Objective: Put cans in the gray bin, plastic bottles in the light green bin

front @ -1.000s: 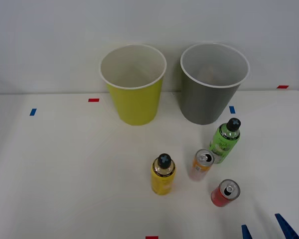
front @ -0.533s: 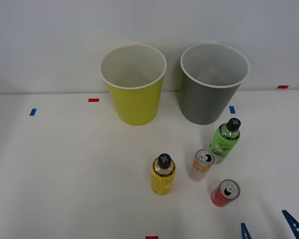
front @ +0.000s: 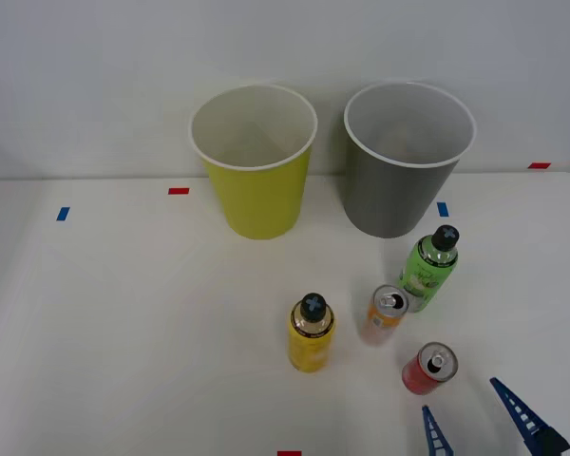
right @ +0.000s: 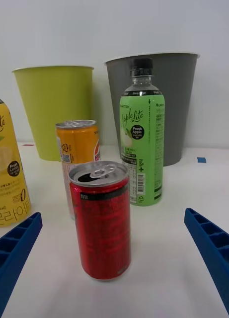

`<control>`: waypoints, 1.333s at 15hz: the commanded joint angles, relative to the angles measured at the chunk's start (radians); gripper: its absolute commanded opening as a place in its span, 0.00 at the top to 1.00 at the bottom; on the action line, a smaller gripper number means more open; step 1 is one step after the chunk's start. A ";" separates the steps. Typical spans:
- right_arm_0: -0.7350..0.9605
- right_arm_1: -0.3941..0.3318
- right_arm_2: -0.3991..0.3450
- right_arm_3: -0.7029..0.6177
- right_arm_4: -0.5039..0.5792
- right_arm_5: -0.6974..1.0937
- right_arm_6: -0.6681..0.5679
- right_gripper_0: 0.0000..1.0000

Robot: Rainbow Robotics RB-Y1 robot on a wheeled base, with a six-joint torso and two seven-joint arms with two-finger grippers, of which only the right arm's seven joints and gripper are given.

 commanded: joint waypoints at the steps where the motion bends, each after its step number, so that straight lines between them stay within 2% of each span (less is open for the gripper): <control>1: -0.011 0.006 0.006 0.000 0.000 0.008 0.000 0.00; 6: -0.015 0.002 0.004 0.000 0.003 0.016 0.007 0.00; 11: -0.077 -0.014 0.061 0.000 -0.025 0.099 0.005 0.00; 15: -0.156 -0.031 0.066 0.000 -0.026 0.178 -0.001 0.00; 20: -0.170 -0.051 0.075 0.000 -0.026 0.207 0.008 0.00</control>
